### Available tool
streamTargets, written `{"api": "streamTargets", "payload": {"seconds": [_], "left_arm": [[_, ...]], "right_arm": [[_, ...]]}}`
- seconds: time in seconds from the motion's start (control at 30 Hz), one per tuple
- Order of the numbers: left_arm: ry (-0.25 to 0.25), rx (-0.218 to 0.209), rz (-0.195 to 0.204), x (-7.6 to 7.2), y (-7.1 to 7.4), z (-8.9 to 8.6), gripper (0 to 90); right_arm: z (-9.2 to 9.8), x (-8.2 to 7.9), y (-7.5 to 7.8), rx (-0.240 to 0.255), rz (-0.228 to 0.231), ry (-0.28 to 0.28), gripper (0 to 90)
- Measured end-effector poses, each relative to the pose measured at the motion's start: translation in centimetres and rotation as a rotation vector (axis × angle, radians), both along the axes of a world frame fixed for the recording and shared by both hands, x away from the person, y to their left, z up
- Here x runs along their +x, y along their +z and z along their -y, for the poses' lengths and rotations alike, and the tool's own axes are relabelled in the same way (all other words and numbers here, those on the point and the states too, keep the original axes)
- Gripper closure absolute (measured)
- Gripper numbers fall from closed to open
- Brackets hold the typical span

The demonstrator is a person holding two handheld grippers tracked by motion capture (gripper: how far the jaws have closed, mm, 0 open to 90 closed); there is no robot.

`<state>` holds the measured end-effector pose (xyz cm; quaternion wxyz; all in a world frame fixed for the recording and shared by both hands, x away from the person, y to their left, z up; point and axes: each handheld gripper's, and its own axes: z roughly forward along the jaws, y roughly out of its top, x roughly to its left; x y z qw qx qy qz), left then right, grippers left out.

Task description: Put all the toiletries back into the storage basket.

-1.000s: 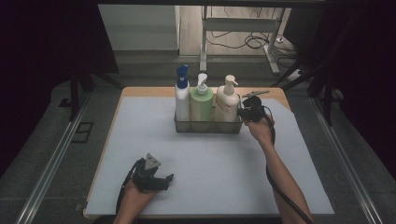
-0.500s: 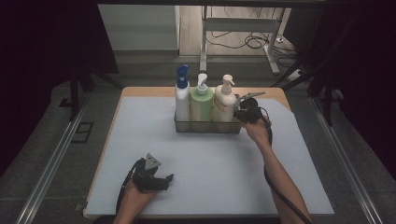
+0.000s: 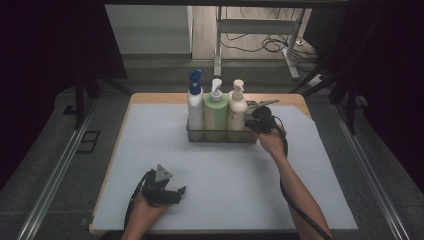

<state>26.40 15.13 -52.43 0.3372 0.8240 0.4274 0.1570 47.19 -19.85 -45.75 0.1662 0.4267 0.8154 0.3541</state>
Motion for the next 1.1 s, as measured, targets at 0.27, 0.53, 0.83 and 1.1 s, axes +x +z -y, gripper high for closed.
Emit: {"api": "streamTargets", "payload": {"seconds": [0.27, 0.53, 0.83, 1.1], "left_arm": [[0.000, 0.000, 0.000, 0.00, 0.00, 0.00, 12.5], [0.000, 0.000, 0.000, 0.01, 0.00, 0.00, 12.5], [0.000, 0.000, 0.000, 0.01, 0.00, 0.00, 12.5], [-0.001, 0.001, 0.000, 0.01, 0.01, 0.00, 12.5]], "right_arm": [[-0.38, -0.40, 0.07, -0.008, 0.009, 0.012, 89.8], [-0.52, -0.72, 0.31, -0.009, 0.015, 0.016, 90.0], [-0.60, -0.95, 0.45, -0.009, 0.019, 0.016, 89.9], [-0.29, -0.92, 0.60, -0.006, 0.015, 0.005, 84.6]]}}
